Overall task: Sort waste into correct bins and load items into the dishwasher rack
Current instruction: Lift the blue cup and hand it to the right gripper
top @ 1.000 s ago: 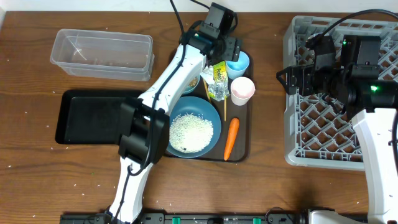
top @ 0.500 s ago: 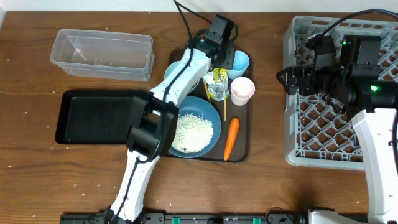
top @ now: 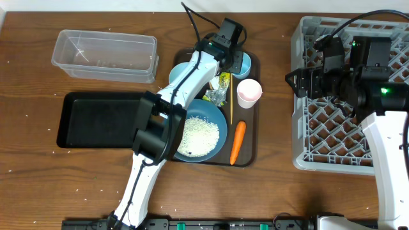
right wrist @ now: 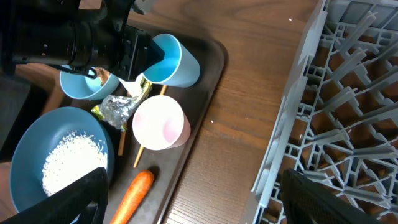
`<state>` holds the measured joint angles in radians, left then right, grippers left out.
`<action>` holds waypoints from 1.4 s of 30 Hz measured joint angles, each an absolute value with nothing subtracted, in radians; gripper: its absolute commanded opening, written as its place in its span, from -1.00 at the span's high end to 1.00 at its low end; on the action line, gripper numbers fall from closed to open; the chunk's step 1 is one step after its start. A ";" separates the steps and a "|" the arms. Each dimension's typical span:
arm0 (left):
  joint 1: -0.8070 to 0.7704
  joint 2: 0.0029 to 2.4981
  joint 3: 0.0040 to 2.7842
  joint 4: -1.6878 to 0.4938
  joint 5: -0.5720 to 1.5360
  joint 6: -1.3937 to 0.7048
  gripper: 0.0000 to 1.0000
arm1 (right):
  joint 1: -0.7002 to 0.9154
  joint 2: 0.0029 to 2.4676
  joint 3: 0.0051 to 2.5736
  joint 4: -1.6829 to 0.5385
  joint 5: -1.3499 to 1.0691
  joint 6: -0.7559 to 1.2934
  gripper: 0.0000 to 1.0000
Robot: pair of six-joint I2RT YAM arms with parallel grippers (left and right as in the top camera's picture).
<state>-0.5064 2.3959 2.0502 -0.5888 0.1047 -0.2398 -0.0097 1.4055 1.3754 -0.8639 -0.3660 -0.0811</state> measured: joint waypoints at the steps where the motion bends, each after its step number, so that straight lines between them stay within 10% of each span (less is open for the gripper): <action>1: -0.506 2.395 2.050 -0.589 0.105 -0.240 0.88 | -0.010 1.406 1.375 -0.864 -0.366 -0.081 -0.61; 12: -0.461 2.228 2.050 -0.688 0.178 -0.239 0.88 | -0.010 1.406 1.375 -0.863 -0.366 -0.081 -0.61; 19: -0.303 2.125 2.051 -0.737 0.636 -0.240 0.88 | -0.010 1.411 1.376 -0.805 -0.387 -0.047 -0.63; 30: -0.064 2.140 2.051 -0.738 1.325 -0.197 0.88 | 0.006 1.573 1.381 -0.341 -0.867 0.019 -0.65; 42: -0.114 2.143 2.051 -0.737 1.496 -0.059 0.88 | 0.125 1.745 1.381 0.112 -1.117 0.273 -0.60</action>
